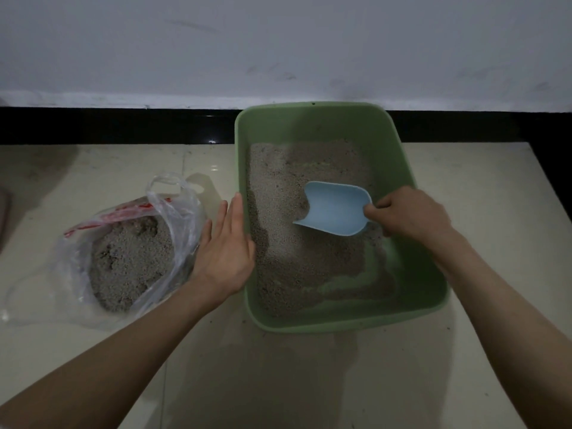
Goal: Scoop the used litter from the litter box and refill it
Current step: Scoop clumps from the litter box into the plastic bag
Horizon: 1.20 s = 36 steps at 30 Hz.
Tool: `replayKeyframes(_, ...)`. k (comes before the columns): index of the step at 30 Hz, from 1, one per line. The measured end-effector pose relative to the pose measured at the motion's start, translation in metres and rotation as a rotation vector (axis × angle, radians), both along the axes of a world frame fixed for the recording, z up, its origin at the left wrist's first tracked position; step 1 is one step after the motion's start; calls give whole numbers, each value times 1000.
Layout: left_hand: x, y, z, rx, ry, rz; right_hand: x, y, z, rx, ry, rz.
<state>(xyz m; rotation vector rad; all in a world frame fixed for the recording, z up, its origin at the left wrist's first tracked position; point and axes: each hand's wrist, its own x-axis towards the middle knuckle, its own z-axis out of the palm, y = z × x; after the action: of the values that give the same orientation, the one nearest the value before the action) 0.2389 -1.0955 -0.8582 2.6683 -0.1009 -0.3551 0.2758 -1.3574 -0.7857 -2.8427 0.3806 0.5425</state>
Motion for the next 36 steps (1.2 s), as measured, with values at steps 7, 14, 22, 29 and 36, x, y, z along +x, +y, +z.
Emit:
replayKeyframes(7,0,0,2,16,-8,-7,-22,-3,-46,348,65,-170)
replayKeyframes(14,0,1,2,129,-94,-52,-24,-7,-39,449,-8,-277)
replayKeyframes(22,-1,1,3,132,-96,-60,-6,3,-39,513,-69,-415)
replayKeyframes(29,-2,0,2,133,-103,-56,67,9,-27,236,23,-263)
replayKeyframes(36,-3,1,-11,51,-194,-34,109,45,-32,255,113,-208)
